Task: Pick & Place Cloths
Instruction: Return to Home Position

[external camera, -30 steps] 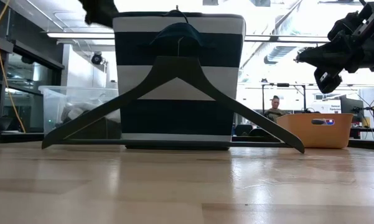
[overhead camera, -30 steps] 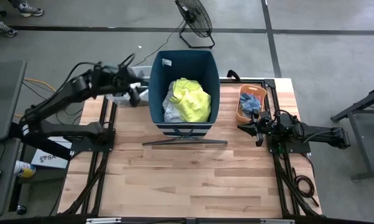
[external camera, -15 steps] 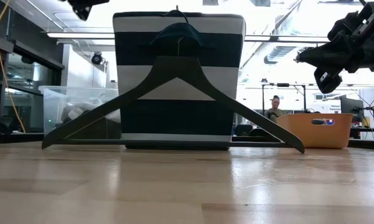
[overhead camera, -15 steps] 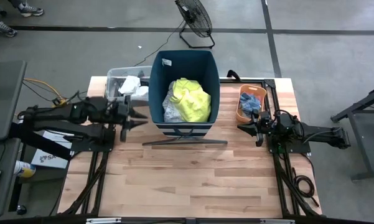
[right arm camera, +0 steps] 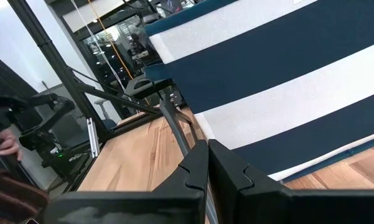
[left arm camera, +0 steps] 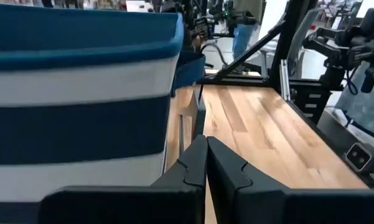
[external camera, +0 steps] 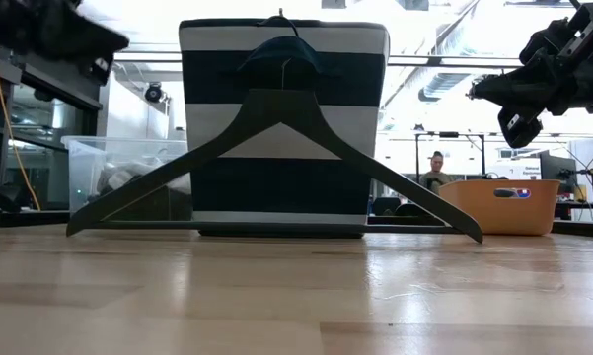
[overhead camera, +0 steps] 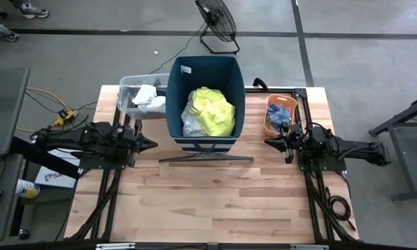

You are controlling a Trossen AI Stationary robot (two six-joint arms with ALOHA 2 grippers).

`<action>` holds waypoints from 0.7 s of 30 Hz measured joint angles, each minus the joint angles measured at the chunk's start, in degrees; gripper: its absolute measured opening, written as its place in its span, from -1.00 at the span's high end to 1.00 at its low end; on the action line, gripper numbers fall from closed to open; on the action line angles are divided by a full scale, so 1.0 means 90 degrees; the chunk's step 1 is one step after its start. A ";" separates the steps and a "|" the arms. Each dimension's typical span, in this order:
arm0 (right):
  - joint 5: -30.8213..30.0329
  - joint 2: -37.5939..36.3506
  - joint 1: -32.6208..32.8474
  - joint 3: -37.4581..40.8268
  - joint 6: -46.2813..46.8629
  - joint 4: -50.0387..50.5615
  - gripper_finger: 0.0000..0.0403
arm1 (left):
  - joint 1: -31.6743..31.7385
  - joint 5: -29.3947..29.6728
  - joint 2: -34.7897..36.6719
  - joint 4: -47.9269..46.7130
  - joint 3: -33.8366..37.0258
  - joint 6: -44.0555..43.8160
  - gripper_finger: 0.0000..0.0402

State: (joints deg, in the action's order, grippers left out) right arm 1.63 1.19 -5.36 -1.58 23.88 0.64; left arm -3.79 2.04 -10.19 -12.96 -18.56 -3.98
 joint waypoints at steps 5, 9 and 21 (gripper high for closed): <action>0.0000 -0.0001 0.0000 0.0000 0.0000 0.0000 0.98 | 0.0000 0.0002 0.0959 -0.0002 0.0604 0.0076 0.99; 0.0000 0.0000 0.0000 0.0000 0.0000 -0.0002 0.98 | 0.0000 -0.0029 0.1091 0.0140 0.0886 0.0077 0.99; -0.0012 0.0000 0.0000 0.0000 0.0000 0.0000 0.98 | 0.0000 -0.1631 0.1100 0.2311 0.1887 0.0067 0.99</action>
State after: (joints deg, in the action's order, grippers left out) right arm 1.52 1.19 -5.37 -1.58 23.88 0.64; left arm -3.79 -12.64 -0.28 7.84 -1.58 -3.38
